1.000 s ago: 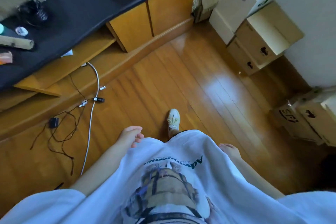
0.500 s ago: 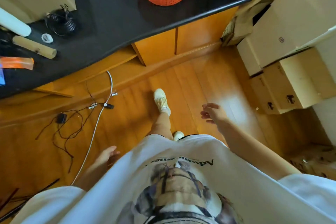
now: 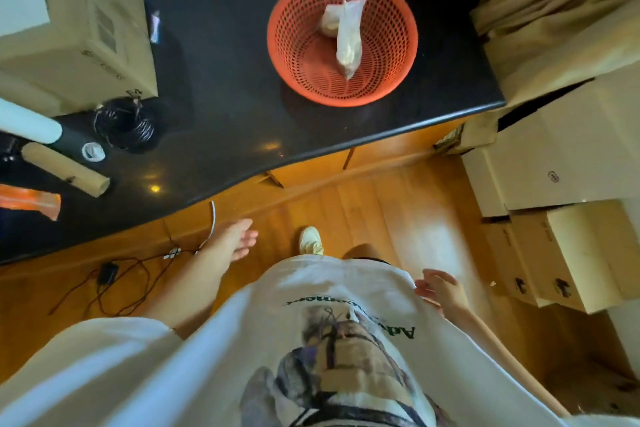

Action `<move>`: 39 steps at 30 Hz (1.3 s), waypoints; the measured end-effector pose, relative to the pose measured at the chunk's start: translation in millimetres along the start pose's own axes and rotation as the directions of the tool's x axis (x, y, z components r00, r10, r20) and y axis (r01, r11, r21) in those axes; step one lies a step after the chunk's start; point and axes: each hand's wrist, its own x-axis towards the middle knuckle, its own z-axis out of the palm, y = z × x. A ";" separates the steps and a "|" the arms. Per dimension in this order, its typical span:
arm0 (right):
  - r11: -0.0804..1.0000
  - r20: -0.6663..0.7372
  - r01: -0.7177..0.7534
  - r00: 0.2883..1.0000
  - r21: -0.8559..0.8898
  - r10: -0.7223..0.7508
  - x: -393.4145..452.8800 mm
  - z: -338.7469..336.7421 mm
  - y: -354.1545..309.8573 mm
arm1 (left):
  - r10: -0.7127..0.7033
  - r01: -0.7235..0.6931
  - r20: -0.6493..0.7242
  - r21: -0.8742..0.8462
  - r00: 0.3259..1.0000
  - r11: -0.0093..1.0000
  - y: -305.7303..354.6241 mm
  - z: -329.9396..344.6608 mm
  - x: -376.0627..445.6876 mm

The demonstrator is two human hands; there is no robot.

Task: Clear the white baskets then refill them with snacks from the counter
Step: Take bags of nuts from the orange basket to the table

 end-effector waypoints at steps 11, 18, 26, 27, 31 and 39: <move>0.990 0.036 0.113 0.993 0.080 -0.116 50.7 21.3 -174.6 | 0.338 -0.337 0.141 -0.029 0.931 0.941 195.8 119.0 20.5; 0.916 0.240 0.400 0.887 0.026 -0.394 109.2 87.3 -349.8 | 0.361 -0.334 0.065 -0.257 0.930 0.907 270.2 177.3 77.9; 0.840 0.389 0.522 0.811 -0.144 -0.438 180.1 191.2 -456.9 | 0.375 -0.371 -0.047 -0.311 0.926 0.875 302.9 237.1 150.0; 0.813 0.392 0.550 0.803 -0.194 -0.449 188.6 200.5 -462.5 | 0.404 -0.412 -0.096 -0.327 0.910 0.850 304.1 243.1 155.1; 0.663 0.416 0.656 0.749 -0.360 -0.516 213.8 220.2 -471.0 | 0.460 -0.516 -0.235 -0.359 0.856 0.778 306.0 253.3 165.6; 0.355 0.478 0.826 0.548 -0.437 -0.687 237.7 237.6 -453.5 | 0.386 -0.488 -0.299 -0.538 0.873 0.687 298.6 208.5 159.0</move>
